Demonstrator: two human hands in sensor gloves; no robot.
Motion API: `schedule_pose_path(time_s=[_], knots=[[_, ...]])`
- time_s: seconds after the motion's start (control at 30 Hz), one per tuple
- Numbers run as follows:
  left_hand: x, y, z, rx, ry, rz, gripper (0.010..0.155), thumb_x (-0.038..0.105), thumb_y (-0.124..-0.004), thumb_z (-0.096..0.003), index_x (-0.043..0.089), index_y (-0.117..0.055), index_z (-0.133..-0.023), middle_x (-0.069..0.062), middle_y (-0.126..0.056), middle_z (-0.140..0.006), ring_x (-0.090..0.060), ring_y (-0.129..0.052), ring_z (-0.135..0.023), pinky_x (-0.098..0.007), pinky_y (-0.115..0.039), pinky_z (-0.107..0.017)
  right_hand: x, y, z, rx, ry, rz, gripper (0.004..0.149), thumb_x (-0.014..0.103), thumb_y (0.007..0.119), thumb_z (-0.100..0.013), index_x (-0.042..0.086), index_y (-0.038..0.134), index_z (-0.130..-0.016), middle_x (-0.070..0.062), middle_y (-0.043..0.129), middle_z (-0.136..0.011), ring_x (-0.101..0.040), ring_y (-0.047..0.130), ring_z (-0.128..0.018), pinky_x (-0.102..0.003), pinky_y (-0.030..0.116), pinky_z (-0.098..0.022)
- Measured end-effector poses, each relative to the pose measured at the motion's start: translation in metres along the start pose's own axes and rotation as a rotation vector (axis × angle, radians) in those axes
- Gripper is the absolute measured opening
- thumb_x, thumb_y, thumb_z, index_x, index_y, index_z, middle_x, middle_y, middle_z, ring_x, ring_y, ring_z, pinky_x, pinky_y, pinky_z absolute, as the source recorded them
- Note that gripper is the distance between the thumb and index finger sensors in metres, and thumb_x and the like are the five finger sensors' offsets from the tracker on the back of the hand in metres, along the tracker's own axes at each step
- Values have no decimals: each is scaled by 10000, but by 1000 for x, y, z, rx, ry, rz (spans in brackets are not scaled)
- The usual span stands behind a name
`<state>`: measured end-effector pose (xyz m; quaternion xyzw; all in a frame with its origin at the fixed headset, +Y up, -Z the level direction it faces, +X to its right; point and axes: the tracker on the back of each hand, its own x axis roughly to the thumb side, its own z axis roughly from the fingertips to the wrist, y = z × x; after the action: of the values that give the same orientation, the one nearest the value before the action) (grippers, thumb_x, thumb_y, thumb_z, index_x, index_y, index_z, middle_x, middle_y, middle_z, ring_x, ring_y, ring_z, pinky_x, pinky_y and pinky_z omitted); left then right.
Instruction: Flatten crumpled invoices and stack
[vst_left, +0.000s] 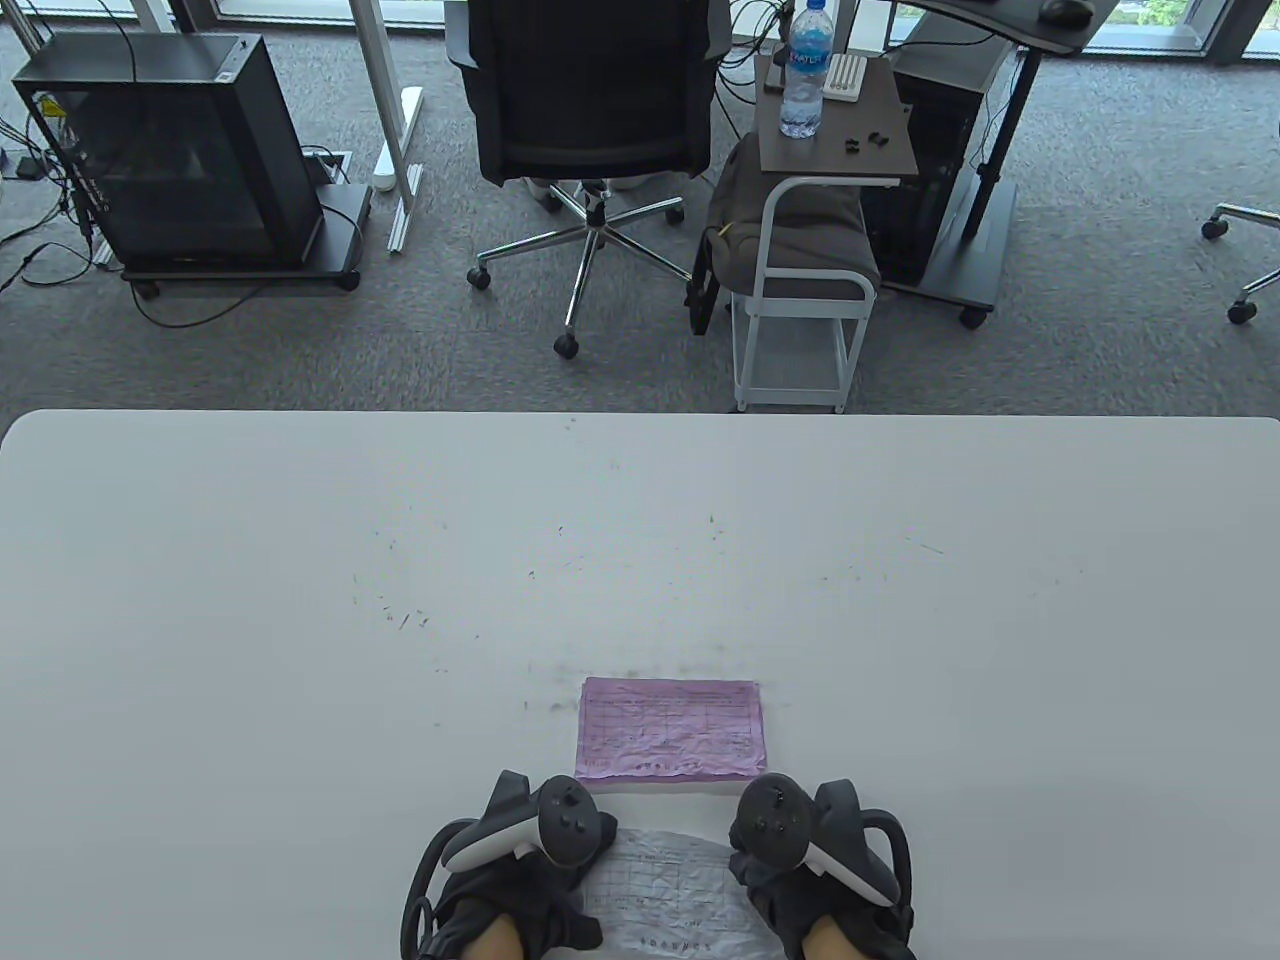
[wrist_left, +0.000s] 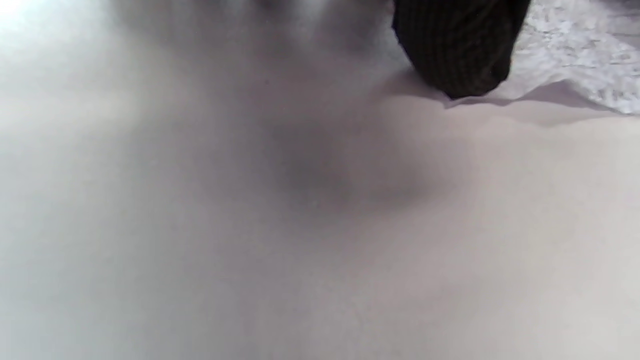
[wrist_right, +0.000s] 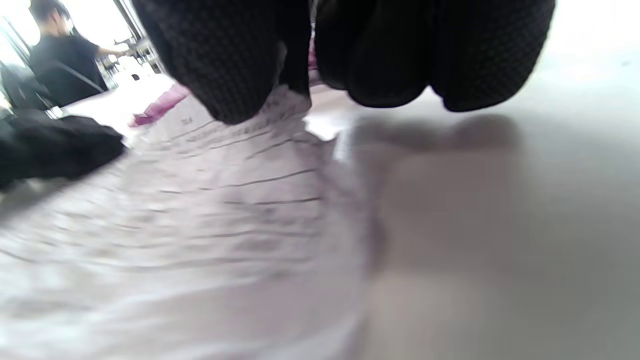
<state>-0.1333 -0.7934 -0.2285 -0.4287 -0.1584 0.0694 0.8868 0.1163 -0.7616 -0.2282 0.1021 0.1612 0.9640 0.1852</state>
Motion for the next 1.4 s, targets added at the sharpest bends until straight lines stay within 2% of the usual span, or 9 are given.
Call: schedule_pose_path(time_s=[0.2, 0.3, 0.47, 0.6, 0.77, 0.97, 1.1, 1.27, 1.4], knots=[[2, -1, -2, -10, -2, -4, 884, 490, -779, -529, 334, -92, -1064, -131, 167, -1006, -588, 138, -884, -734, -173, -614, -4, -10, 5, -6, -74, -419, 397, 266, 763, -535, 128, 655, -891, -363, 668, -945, -512, 803, -734, -597, 783, -487], [2, -1, -1, -6, -4, -2, 890, 492, -774, -531, 316, -86, -1067, -135, 166, -1006, -592, 138, -883, -737, -171, -611, 6, -12, 6, -83, -143, -299, 404, 262, 767, -514, 138, 660, -883, -182, 899, -725, -285, 984, -492, -479, 891, -370], [-1, 6, 5, 44, -59, 102, 896, 485, -772, -536, 244, -113, -1093, -168, 107, -1036, -607, 75, -908, -726, -213, -627, 34, -26, 18, -281, -281, -84, 390, 282, 758, -518, 162, 690, -883, -85, 939, -557, -153, 962, -292, -380, 903, -240], [-11, 22, 23, 307, -226, 325, 893, 474, -765, -543, 188, -123, -1093, -232, -17, -1068, -610, -192, -994, -694, -392, -670, 55, -42, 37, -432, -405, 68, 376, 318, 788, -509, 203, 742, -865, -43, 963, -484, -100, 950, -218, -331, 908, -186], [-31, 23, 33, 536, -420, 732, 860, 558, -649, -561, 193, -68, -1080, -265, -78, -1082, -602, -312, -1015, -671, -478, -677, 63, -58, 57, -535, -513, -139, 373, 330, 799, -505, 219, 760, -859, -37, 968, -476, -92, 947, -207, -323, 907, -177], [-28, 12, 20, 315, -714, 1124, 992, 685, -626, -513, 267, 141, -984, -291, 59, -1061, -652, -164, -1044, -716, -415, -715, 40, -75, 62, -599, -497, -524, 373, 323, 799, -510, 212, 761, -864, -43, 968, -475, -90, 941, -201, -319, 903, -169], [-17, 13, 18, 218, -830, 1222, 945, 514, -716, -595, 370, 167, -900, -299, -160, -1106, -465, -692, -984, -589, -661, -689, 21, -75, 57, -618, -409, -596, 379, 315, 789, -514, 191, 749, -870, -45, 963, -490, -98, 943, -215, -325, 902, -181], [-21, 24, 32, 416, -827, 1122, 736, 243, -741, -616, 508, -170, -997, -244, -378, -1112, -277, -876, -848, -483, -785, -634, 4, -72, 49, -599, -286, -626, 398, 309, 777, -522, 152, 727, -885, -47, 958, -501, -95, 942, -220, -322, 902, -179], [-18, 31, 43, 529, -773, 1024, 499, 156, -722, -599, 197, -599, -1081, -192, -413, -1112, -289, -872, -849, -494, -774, -632, 4, -71, 47, -585, -240, -588, 417, 302, 772, -522, 134, 709, -899, -53, 952, -523, -106, 946, -239, -332, 901, -193]])
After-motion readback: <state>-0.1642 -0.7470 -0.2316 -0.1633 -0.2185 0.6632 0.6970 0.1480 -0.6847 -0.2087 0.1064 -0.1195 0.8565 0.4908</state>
